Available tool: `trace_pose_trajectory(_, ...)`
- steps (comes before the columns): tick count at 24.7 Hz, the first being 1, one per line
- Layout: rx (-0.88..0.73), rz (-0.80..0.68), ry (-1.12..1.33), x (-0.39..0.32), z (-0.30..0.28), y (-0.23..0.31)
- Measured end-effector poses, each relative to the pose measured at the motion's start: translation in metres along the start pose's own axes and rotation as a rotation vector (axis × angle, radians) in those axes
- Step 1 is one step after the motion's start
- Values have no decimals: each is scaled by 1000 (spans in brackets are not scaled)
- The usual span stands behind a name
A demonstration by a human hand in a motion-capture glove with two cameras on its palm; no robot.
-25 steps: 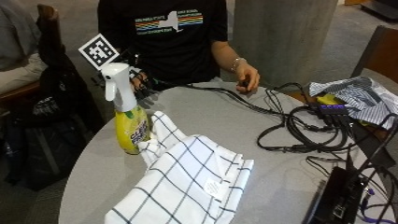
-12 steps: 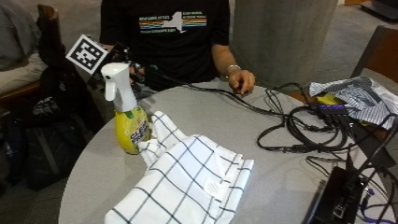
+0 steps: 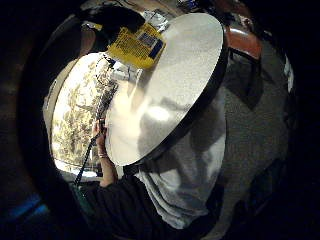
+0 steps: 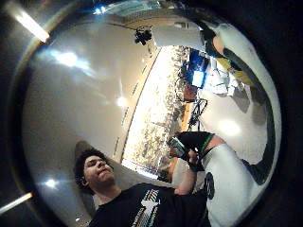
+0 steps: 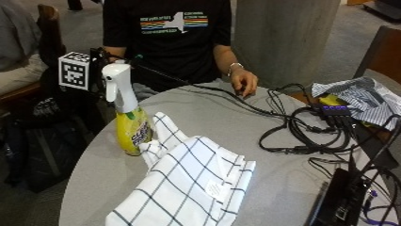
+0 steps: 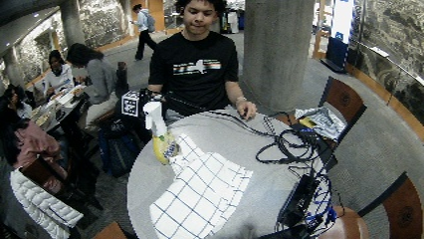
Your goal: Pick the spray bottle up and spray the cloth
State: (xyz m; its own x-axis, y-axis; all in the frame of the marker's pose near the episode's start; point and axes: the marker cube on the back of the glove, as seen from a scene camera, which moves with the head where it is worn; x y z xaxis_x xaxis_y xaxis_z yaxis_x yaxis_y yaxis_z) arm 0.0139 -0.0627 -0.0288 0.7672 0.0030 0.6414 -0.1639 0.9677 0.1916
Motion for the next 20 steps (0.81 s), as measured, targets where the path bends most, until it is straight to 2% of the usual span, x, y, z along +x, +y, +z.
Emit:
trace_pose_trajectory(10,72,7,95,6,3,-52)
trace_pose_trajectory(20,13,53,70,26,20,-116)
